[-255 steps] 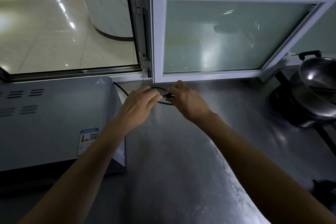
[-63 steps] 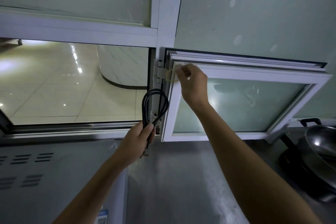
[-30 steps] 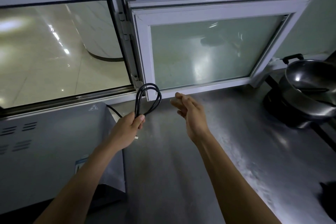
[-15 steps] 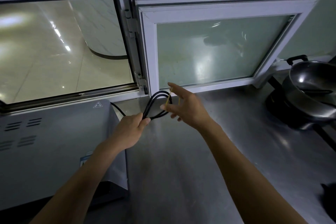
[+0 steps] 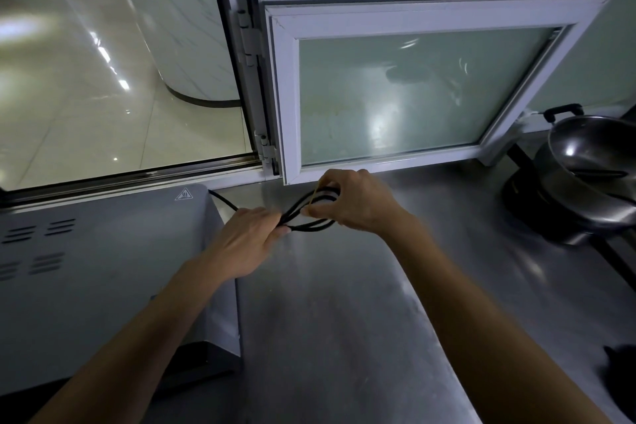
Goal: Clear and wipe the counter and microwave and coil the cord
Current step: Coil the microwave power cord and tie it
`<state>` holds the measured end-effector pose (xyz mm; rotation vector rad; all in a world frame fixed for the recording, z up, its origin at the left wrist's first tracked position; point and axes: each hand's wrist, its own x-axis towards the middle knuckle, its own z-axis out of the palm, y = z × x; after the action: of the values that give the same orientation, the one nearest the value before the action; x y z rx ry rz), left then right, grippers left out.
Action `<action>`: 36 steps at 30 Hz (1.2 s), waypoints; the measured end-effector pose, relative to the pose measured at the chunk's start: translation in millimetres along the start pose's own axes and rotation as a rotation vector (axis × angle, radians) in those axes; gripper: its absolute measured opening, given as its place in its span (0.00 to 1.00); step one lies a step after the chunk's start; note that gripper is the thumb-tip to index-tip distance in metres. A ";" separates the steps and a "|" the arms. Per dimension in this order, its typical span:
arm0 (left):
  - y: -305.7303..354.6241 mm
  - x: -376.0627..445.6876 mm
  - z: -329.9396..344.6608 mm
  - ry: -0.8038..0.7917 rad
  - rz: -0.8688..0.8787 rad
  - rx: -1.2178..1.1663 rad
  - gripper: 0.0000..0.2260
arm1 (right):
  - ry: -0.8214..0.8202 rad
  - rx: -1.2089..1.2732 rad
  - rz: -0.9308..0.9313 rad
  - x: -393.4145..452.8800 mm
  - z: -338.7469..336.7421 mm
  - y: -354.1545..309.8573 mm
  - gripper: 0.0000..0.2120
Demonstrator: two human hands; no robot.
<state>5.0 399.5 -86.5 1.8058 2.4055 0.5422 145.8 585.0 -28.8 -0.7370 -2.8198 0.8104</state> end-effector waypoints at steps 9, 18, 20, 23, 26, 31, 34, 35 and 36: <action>-3.6 6.2 -2.5 -0.035 0.100 0.120 0.04 | -0.027 -0.176 -0.064 1.1 5.8 -4.7 0.26; 6.5 6.2 -2.4 0.113 -0.086 -0.221 0.11 | 0.072 0.198 0.055 -2.2 8.8 -10.9 0.23; 6.8 4.9 0.0 0.124 -0.113 -0.302 0.11 | 0.021 0.402 0.107 -4.8 8.7 -13.9 0.25; 5.3 3.3 2.7 0.144 -0.150 -0.408 0.13 | -0.003 0.592 0.155 -7.2 11.1 -18.4 0.27; 6.0 2.9 2.0 0.145 -0.225 -0.526 0.12 | 0.025 0.708 0.205 -4.9 17.7 -20.0 0.26; 11.1 6.6 1.5 0.192 -0.299 -0.586 0.11 | 0.054 0.879 0.234 -3.8 35.8 -24.3 0.24; 11.7 14.7 2.5 0.258 -0.383 -0.642 0.13 | 0.104 1.056 0.301 -5.5 52.9 -27.5 0.22; 11.5 17.0 2.5 0.275 -0.409 -0.661 0.13 | 0.131 1.092 0.320 -5.5 57.7 -27.5 0.21; 11.4 18.7 2.2 0.285 -0.429 -0.674 0.14 | 0.156 1.109 0.329 -6.1 61.3 -26.9 0.19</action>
<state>10.5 420.4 -82.1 0.9603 2.2498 1.4042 125.1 533.5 -66.6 -0.9393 -1.6596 1.9575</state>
